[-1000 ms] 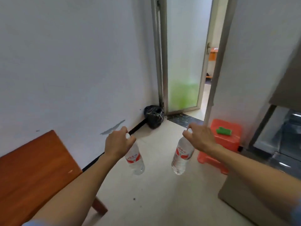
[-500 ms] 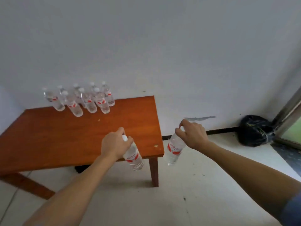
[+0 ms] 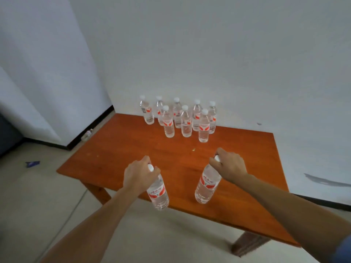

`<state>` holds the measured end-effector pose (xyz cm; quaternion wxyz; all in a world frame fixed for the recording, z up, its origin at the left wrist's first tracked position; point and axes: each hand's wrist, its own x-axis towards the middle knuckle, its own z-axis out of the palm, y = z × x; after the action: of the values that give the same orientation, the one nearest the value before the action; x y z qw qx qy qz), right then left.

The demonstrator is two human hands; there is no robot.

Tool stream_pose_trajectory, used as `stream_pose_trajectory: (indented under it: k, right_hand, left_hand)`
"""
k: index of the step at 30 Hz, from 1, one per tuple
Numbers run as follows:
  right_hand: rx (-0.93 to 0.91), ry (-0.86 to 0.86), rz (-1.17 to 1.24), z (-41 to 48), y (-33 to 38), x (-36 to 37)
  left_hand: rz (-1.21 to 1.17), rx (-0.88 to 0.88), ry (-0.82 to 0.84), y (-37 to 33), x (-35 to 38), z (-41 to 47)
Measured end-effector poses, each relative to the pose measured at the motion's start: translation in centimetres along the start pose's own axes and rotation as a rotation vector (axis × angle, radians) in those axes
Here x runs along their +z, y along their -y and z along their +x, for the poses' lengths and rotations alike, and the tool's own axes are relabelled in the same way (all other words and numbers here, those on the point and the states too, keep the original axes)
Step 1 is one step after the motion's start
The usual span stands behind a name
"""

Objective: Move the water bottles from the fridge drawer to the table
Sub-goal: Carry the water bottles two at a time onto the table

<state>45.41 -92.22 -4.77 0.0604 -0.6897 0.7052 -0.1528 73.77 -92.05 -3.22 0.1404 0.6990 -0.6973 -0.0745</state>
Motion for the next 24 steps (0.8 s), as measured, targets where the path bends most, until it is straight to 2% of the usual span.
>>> stream_pose_trajectory:
  k: [6, 12, 16, 20, 24]
  right_hand:
    - [0.017, 0.000, 0.164, 7.6, 7.9, 3.4]
    - [-0.065, -0.046, 0.175, 16.0, 12.0, 5.4]
    - [-0.079, -0.061, 0.189, 22.4, 13.5, 7.8]
    - [-0.067, -0.001, 0.213, 29.0, 15.5, 10.0]
    - [-0.055, 0.026, 0.213, 34.7, 17.7, 11.9]
  left_hand:
    - [0.019, 0.029, -0.036, 7.0, -3.3, 9.2]
    - [-0.060, -0.039, -0.053, 11.5, -2.7, 17.0]
    - [-0.089, -0.049, -0.052, 13.3, -1.5, 23.2]
    - [-0.102, -0.050, -0.002, 14.3, -0.7, 30.2]
    - [-0.130, -0.021, -0.022, 15.2, 0.2, 36.4]
